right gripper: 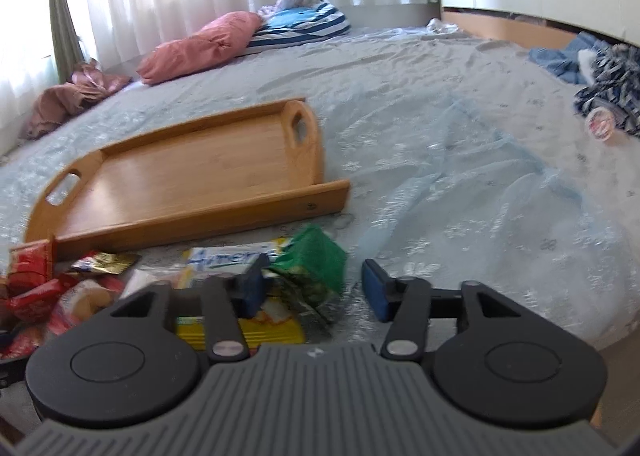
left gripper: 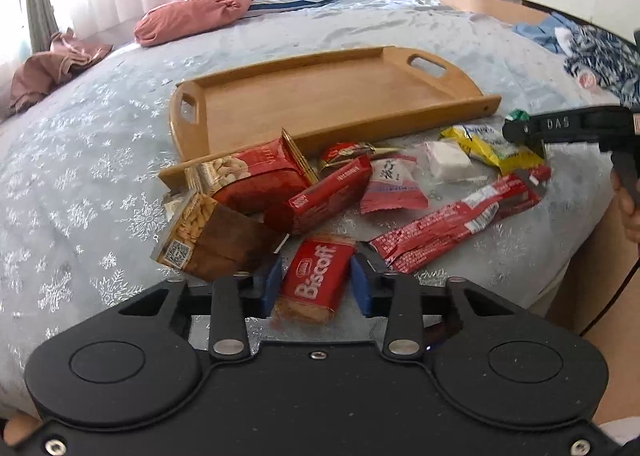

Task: Organize snacks
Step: 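Grasp a red wafer bar with the left tool while the right tool holds the green bag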

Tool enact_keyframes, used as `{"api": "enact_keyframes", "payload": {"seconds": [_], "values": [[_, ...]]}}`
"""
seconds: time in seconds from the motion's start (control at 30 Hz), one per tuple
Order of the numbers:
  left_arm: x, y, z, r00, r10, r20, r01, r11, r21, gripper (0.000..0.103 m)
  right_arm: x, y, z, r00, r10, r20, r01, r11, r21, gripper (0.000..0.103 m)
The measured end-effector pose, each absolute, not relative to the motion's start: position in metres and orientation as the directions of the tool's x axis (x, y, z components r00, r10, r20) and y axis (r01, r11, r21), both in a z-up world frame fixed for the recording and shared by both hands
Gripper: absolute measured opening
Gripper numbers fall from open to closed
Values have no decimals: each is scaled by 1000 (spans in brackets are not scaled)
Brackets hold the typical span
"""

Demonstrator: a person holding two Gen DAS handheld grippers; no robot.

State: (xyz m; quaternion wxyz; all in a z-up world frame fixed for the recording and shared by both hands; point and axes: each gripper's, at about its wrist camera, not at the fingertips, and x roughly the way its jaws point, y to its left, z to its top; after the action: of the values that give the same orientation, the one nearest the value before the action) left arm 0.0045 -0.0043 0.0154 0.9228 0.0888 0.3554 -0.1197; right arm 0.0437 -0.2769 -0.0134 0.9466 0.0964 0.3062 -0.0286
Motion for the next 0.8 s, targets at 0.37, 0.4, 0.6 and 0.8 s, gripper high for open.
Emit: {"api": "enact_keyframes", "payload": {"seconds": [0.37,0.4,0.6,0.8], "values": [[7,2,28,727,-160,-668,258,965,50,19,40,-266,2,836,-8,-548,95,987,131,30],[6,2,26,723,-158,-672,253,967,44,23,39,-266,3,837,-7,-548,94,987,132,30],[4,8,20,711,-145,-688,238,970,42,41,38,-267,2,830,-9,-558,97,987,128,30],[12,13,15,677,-193,-710,249,968,-26,39,35,-269,2,830,-13,-558,96,988,118,30]]}}
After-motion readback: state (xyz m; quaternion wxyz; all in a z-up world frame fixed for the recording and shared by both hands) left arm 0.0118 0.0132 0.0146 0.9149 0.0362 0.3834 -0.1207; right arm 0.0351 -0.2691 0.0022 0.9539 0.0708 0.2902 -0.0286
